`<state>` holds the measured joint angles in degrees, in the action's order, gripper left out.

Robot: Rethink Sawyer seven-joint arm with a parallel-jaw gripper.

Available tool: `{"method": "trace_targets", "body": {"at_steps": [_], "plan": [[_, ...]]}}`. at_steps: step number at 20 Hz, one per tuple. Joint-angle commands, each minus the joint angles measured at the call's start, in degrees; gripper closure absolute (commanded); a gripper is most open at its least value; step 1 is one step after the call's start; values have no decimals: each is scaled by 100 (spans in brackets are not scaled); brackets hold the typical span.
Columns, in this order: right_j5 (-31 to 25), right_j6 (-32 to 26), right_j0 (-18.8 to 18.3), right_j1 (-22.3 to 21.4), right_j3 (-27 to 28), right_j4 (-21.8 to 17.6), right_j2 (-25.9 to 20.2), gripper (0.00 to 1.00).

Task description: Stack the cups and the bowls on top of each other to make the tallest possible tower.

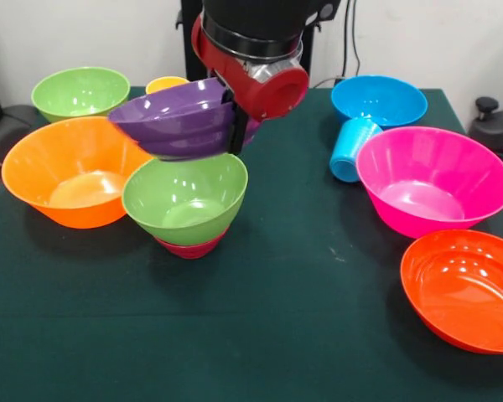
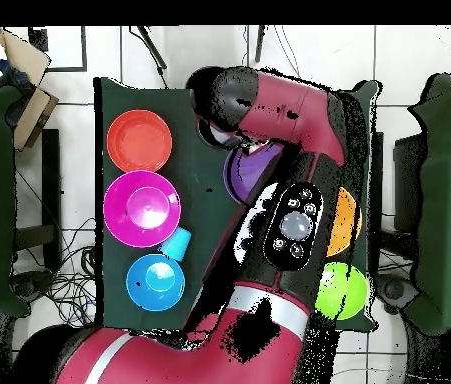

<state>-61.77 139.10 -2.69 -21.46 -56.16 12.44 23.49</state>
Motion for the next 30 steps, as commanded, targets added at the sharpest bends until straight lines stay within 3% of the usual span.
{"method": "trace_targets", "body": {"at_steps": [1, 6, 19, 30], "plan": [[6, -60, 95, 554, -111, -304, -679, 100], [598, -3, 102, 755, -131, -307, -728, 100], [1211, -198, 251, 898, -269, -546, -537, 100], [11, -431, 245, 1000, 32, -534, -457, 100]]}}
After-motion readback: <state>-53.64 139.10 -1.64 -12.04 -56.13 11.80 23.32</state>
